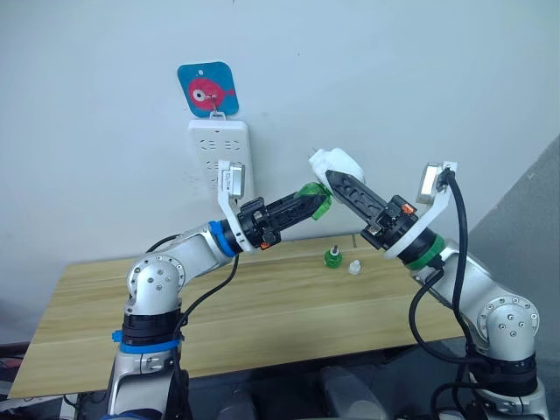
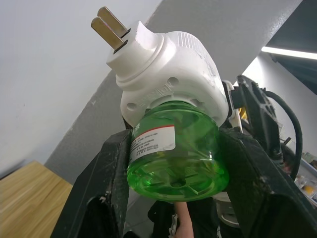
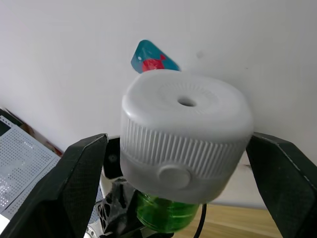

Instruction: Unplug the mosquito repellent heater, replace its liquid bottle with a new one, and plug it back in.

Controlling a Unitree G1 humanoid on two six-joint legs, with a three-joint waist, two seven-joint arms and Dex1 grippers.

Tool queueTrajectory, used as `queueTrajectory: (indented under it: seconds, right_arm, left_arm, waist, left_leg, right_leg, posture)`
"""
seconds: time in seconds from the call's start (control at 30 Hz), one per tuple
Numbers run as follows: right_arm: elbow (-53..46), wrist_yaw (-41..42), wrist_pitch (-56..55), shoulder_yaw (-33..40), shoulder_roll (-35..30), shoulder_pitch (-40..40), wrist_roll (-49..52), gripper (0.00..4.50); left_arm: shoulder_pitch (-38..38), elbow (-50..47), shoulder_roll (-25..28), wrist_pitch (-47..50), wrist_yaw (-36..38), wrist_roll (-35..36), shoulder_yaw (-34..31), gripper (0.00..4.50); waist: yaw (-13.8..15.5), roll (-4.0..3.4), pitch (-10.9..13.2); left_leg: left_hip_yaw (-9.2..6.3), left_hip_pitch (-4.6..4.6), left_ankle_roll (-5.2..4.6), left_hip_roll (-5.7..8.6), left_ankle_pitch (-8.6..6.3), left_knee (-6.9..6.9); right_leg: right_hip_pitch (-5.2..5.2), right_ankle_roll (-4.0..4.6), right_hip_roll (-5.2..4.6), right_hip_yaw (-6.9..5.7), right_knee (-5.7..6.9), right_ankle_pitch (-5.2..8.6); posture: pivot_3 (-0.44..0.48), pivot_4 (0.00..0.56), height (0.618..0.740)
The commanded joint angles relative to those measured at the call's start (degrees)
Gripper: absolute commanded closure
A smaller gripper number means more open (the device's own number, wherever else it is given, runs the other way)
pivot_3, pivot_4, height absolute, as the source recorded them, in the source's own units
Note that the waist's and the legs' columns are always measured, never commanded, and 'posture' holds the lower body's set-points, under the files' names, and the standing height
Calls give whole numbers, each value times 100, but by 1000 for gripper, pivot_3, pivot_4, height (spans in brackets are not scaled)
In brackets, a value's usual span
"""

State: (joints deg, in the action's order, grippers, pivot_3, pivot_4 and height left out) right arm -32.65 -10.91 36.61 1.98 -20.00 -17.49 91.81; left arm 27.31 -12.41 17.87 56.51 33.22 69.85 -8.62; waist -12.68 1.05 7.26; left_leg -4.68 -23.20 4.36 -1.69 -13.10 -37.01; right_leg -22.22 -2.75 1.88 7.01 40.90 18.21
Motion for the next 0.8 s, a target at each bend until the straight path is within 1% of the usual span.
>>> queueTrajectory:
  seconds: [0.03, 0.2, 0.3, 0.37, 0.4, 0.8]
  right_arm:
    - [19, 94, -76, 24, 82, -174, 41, 0]
    - [126, 86, 8, 7, 118, -265, 165, 0]
    - [162, 72, 96, -32, 77, -324, 219, 602]
    - [159, 69, 134, -57, 60, -355, 257, 1292]
    - [154, 67, 148, -69, 57, -373, 279, 1461]
    - [208, 129, 237, -84, 21, -383, 239, 1460]
  left_arm:
    - [-11, -102, 72, -23, 121, 164, -110, 2215]
    - [-100, -150, 117, -51, 216, 106, -75, 2215]
    - [-139, -161, 140, -93, 273, 27, -53, 2215]
    - [-141, -158, 134, -123, 289, -13, -47, 2215]
    - [-137, -157, 132, -128, 302, -29, -40, 2215]
    - [-201, -209, 183, -393, 490, -520, 145, 2215]
  waist:
    - [1, 0, 0]
    - [0, 0, -1]
    - [1, 1, -2]
    - [1, 1, -2]
    - [1, 0, -2]
    - [1, 0, -3]
  left_leg:
    - [0, -1, 0, 0, 0, 0]
    - [-1, -1, 0, 0, 0, 0]
    - [-1, -1, 0, 0, 0, 0]
    - [0, -1, 0, 0, 0, -1]
    - [-1, -1, 0, 0, 0, 0]
    - [-1, -1, 0, 0, 0, 0]
  right_leg:
    - [0, 0, 0, 0, 0, 0]
    - [0, 0, 0, -1, 0, 0]
    - [0, 0, 0, -1, 0, 0]
    - [0, 0, 0, 0, 0, 0]
    - [0, 0, 0, 0, 0, 0]
    - [0, 0, 0, 0, 0, 0]
  posture:
    - [-239, 49, 710]
    - [-232, 48, 710]
    - [-230, 47, 710]
    - [-227, 48, 710]
    - [-227, 48, 710]
    - [-223, 43, 710]
